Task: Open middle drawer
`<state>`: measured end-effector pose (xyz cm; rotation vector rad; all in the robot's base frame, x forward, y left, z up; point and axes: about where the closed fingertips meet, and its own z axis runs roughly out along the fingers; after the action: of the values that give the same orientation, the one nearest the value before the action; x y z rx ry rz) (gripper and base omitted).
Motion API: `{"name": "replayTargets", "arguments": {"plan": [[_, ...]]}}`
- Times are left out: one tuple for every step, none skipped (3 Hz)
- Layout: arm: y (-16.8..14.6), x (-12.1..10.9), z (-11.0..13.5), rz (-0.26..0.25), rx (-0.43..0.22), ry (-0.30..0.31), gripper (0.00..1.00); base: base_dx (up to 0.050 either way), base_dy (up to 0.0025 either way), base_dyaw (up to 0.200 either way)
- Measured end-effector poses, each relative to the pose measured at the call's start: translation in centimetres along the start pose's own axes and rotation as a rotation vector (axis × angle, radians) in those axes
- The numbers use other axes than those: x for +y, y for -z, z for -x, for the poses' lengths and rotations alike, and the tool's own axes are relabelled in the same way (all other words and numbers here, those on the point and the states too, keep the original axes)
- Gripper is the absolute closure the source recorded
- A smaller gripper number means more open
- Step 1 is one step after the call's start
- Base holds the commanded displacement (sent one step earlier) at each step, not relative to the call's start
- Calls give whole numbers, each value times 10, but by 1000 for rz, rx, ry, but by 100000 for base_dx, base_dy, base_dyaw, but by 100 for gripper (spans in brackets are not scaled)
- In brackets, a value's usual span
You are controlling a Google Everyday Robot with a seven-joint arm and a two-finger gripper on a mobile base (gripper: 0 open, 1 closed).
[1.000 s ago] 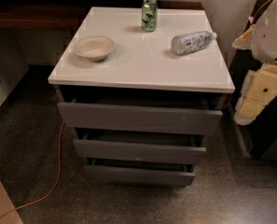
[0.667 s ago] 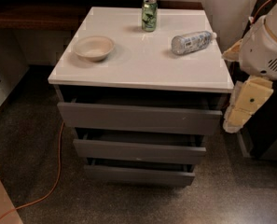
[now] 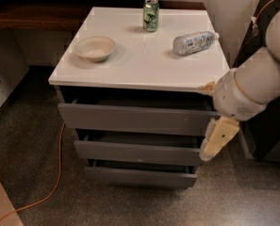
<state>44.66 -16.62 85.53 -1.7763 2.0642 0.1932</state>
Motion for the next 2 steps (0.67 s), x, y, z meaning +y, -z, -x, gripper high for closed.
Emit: {"name": "replayTargets", "arguments": {"plan": [[-41,2,-6,-33,-36,76,0,0,0,0],[-79,-3,-17,-71,-47,164,0,0,0,0]]}}
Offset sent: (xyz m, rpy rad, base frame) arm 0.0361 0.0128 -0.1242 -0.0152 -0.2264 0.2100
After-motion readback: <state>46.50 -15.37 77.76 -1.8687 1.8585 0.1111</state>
